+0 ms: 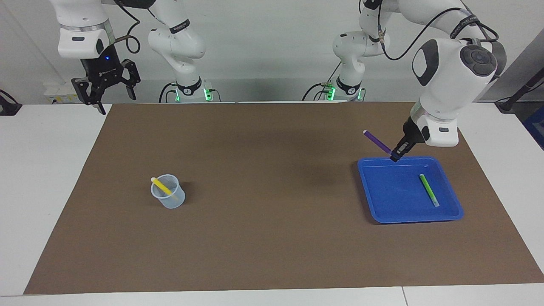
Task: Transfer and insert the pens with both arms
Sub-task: 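Lift the purple pen and carry it toward the table center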
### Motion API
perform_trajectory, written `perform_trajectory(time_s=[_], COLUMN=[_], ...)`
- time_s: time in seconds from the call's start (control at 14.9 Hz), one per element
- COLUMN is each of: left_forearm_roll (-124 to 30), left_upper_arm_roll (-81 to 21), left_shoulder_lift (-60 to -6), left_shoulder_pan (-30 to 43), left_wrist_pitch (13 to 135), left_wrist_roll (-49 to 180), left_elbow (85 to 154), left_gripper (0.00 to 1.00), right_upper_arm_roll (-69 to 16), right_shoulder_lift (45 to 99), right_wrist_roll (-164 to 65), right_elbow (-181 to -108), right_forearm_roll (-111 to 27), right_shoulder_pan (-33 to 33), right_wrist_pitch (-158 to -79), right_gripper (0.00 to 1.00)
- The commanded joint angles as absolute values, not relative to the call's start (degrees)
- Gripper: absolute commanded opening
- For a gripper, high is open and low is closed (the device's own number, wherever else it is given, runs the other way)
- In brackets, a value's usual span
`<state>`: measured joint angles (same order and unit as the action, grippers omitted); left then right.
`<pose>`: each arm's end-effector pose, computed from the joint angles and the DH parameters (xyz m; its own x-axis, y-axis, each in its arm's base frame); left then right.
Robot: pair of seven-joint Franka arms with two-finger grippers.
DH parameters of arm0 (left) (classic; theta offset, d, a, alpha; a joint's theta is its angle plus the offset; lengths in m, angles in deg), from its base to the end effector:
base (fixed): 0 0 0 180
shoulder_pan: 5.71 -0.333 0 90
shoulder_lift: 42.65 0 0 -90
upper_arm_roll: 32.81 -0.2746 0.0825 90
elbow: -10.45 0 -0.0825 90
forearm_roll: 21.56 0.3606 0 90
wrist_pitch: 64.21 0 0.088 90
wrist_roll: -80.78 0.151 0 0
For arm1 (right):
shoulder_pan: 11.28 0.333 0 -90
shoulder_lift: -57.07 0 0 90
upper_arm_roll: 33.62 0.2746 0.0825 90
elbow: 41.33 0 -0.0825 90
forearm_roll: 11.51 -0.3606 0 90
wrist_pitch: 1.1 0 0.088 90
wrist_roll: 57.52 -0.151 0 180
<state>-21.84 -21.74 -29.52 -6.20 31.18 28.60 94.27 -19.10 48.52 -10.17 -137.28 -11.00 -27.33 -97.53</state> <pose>0.5853 -0.1010 0.4690 0.7437 0.6665 -0.0525 0.6678 -0.7443 0.0115 0.5090 -0.0071 0.5778 0.6913 0.7192 0.0691 0.7066 -0.6930 0.1432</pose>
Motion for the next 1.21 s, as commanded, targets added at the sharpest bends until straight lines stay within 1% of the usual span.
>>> perform_trajectory(time_s=[0.0, 0.13, 0.34, 0.54, 0.67, 1.14], left_forearm_roll=[-23.1, -24.6, -25.0, -24.9, -24.9, -24.0], left_upper_arm_roll=[-22.2, -22.1, -22.0, -22.0, -22.1, -22.1], left_shoulder_lift=[-33.8, -36.0, -38.5, -38.6, -38.6, -38.4], left_shoulder_pan=[-4.7, -2.9, 0.8, 5.3, 8.2, 17.2], left_wrist_pitch=[27.6, 27.1, 26.1, 26.9, 27.1, 32.6], left_wrist_roll=[16.9, 6.5, -7.6, -19.5, -25.3, -43.0], left_elbow=[95.8, 95.9, 96.2, 96.2, 96.2, 96.2], left_gripper=[0.0, 0.0, 0.0, 0.0, 0.0, 0.0], right_upper_arm_roll=[-19.1, -19.1, -19.1, -19.0, -19.0, -19.0], right_shoulder_lift=[47.3, 47.4, 47.7, 47.7, 47.7, 47.7], right_wrist_roll=[-24.4, -36.3, -40.7, -58.9, -71.2, -101.4], right_elbow=[-138.4, -138.4, -138.5, -139.0, -139.0, -139.0], right_forearm_roll=[-15.3, -17.6, -18.8, -23.6, -25.0, -34.2], right_shoulder_pan=[-27.7, -27.6, -27.6, -27.3, -25.5, -23.6], right_wrist_pitch=[-96.6, -96.7, -96.9, -96.8, -97.0, -97.2], right_gripper=[0.91, 0.91, 0.91, 0.91, 0.91, 0.91])
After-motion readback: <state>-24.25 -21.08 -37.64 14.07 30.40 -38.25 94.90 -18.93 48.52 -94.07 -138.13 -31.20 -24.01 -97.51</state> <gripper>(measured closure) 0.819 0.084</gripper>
